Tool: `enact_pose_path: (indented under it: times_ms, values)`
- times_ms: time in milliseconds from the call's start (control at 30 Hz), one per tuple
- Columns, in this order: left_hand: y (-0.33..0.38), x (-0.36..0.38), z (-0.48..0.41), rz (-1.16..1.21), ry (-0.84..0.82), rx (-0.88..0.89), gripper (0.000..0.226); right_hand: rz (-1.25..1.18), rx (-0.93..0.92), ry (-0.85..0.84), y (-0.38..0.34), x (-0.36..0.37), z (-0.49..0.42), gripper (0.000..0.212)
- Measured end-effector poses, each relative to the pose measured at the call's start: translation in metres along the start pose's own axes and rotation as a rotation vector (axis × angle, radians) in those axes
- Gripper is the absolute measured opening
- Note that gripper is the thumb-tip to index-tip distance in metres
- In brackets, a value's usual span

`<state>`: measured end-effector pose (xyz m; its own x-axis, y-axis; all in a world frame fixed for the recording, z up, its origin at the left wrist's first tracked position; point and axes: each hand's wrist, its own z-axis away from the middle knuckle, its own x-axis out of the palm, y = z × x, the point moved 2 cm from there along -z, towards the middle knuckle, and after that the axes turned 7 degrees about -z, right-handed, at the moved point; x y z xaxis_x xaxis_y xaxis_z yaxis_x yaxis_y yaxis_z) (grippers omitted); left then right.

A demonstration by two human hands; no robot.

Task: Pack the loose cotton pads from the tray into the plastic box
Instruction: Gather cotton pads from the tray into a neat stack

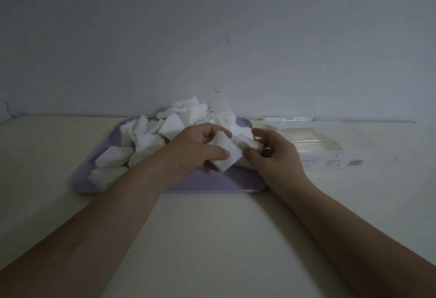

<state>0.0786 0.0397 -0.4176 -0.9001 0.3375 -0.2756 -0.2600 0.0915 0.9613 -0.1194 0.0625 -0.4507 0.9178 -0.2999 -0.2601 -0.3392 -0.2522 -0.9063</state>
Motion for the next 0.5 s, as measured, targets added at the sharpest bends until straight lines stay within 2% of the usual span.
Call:
enact_pose_path:
  times_ms: [67,133,300,500]
  values:
    - [-0.001,0.006,-0.002,0.111,0.026,-0.005,0.022,-0.065,0.019,0.007,0.001,0.000,0.000,0.045]
    - [-0.002,0.012,-0.002,0.158,0.043,0.004,0.019,-0.158,0.053,-0.010,0.002,0.000,0.000,0.046]
    - [-0.012,0.019,0.000,0.016,0.120,0.075,0.022,-0.220,0.060,-0.050,0.003,-0.001,0.000,0.051]
    - [-0.017,0.019,-0.003,-0.017,0.138,0.126,0.021,-0.276,0.058,-0.077,0.004,0.001,0.000,0.041]
